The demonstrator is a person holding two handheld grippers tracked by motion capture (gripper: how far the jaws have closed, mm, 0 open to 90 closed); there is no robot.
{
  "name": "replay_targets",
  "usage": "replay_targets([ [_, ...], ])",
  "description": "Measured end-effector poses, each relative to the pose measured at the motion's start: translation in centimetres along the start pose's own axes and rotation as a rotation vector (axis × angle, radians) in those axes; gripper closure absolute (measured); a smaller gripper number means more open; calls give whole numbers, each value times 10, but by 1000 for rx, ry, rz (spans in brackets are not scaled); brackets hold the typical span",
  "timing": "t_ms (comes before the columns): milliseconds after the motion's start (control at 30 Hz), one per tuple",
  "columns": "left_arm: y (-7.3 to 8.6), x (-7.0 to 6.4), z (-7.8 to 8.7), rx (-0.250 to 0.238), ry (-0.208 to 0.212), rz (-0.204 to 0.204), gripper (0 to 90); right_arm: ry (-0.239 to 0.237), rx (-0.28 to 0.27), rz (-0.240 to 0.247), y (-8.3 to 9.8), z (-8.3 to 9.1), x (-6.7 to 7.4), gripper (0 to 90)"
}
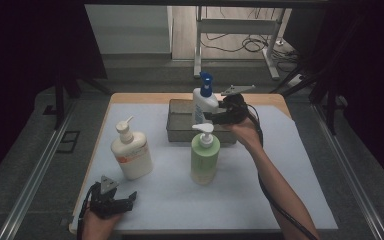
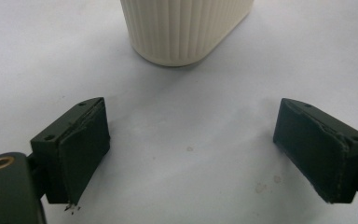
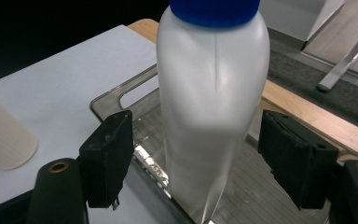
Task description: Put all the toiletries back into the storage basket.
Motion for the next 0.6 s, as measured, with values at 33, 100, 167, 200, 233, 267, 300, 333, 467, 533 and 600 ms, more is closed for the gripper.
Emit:
replay_targets([
  [33, 0, 0, 0, -1, 0, 0, 103, -13, 3, -5, 2, 2, -1, 267],
  [100, 0, 0, 0, 0, 0, 0, 103, -24, 12, -9, 5, 4, -2, 267],
  [167, 0, 0, 0, 0, 0, 0, 103, -22, 20, -22, 8, 6, -4, 268],
  [200, 0, 0, 0, -1, 0, 0, 103, -23, 21, -29, 10, 8, -6, 271],
  [233, 0, 0, 0, 0, 0, 0, 103, -24, 17, -32, 12, 9, -7, 281],
  [267, 0, 0, 0, -1, 0, 0, 103, -21, 17, -32, 13, 11, -8, 292],
  [300, 0, 0, 0, 0, -1, 0, 103, -22, 13, -29, 14, 13, -9, 319],
  [333, 0, 0, 0, 1, -1, 0, 103, -25, 8, -28, 15, 14, -10, 338],
  [467, 0, 0, 0, 1, 0, 0, 103, -15, 17, -28, 22, 18, -15, 402],
  [533, 0, 0, 0, 1, 0, 0, 103, -3, 18, -41, 26, 20, -20, 459],
  [600, 0, 0, 0, 1, 0, 0, 103, 2, 19, -46, 27, 20, -21, 465],
])
Point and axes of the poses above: each handheld gripper's, and its own axes: z roughly backward along the jaws, y roughly out of its underside, x roughly to its left, the point moved 6 cm from there along -z, roughly forward along the jaws, and after that the axes turned 7 degrees about y, right-handed, at the moved point
